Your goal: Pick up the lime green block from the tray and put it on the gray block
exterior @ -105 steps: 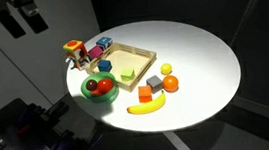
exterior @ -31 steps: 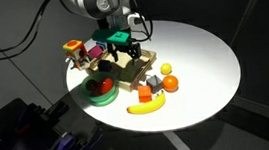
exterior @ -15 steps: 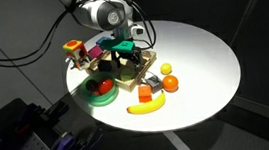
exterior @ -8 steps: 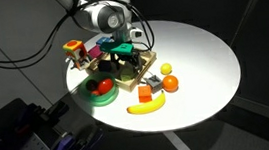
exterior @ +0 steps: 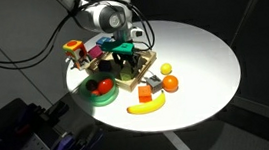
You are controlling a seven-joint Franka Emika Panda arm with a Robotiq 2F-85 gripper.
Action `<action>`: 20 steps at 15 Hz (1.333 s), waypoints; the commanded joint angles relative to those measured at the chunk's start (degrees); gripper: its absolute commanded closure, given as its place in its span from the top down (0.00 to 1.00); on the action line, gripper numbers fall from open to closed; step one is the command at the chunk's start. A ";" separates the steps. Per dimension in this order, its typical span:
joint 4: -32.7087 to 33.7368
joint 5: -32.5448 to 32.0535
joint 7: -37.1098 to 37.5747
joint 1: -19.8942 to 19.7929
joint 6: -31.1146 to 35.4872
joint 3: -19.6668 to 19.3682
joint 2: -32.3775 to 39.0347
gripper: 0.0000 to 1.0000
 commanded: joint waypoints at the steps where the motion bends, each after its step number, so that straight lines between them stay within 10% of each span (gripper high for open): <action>1: -1.20 -0.14 2.33 -0.31 -2.09 0.12 -4.07 0.31; 20: 1.36 1.54 5.73 -6.58 -12.45 -3.96 -11.09 0.31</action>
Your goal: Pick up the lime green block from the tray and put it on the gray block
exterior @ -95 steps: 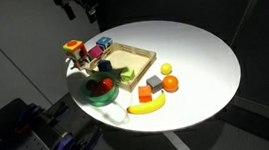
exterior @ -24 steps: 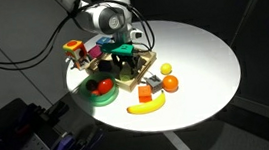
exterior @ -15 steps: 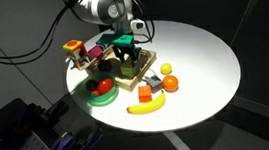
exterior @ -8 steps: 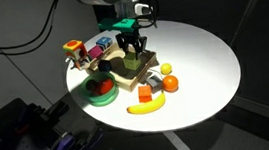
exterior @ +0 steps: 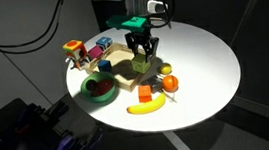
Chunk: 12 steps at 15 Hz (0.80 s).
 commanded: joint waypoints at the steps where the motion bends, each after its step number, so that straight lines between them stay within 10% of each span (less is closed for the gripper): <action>1: 1.95 1.30 -0.29 -1.47 -1.19 -0.09 1.37 0.31; 12: 3.77 0.69 -1.05 -3.41 1.21 -0.37 6.47 0.31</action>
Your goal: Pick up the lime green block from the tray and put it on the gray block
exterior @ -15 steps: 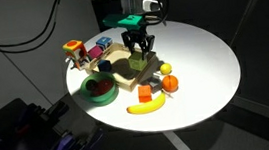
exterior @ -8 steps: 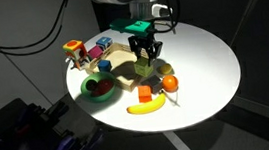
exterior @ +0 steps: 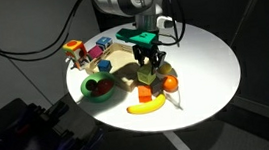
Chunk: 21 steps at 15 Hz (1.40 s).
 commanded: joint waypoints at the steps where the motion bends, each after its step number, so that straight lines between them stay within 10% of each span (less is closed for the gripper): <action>1: 1.35 0.38 -1.17 -0.63 0.90 -0.02 1.18 0.65; 5: -0.03 0.10 -2.58 -0.69 0.34 0.11 -0.18 0.99; 21: -15.80 -1.09 -4.03 2.53 -6.95 0.69 -21.36 1.00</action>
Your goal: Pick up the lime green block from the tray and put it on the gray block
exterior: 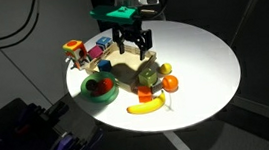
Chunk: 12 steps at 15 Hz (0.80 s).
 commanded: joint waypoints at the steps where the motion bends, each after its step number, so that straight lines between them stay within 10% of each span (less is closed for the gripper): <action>1: -5.05 -1.33 0.42 1.41 -4.35 -0.31 -6.59 1.00; 12: -19.83 1.30 0.63 4.60 -4.35 0.18 -23.76 1.00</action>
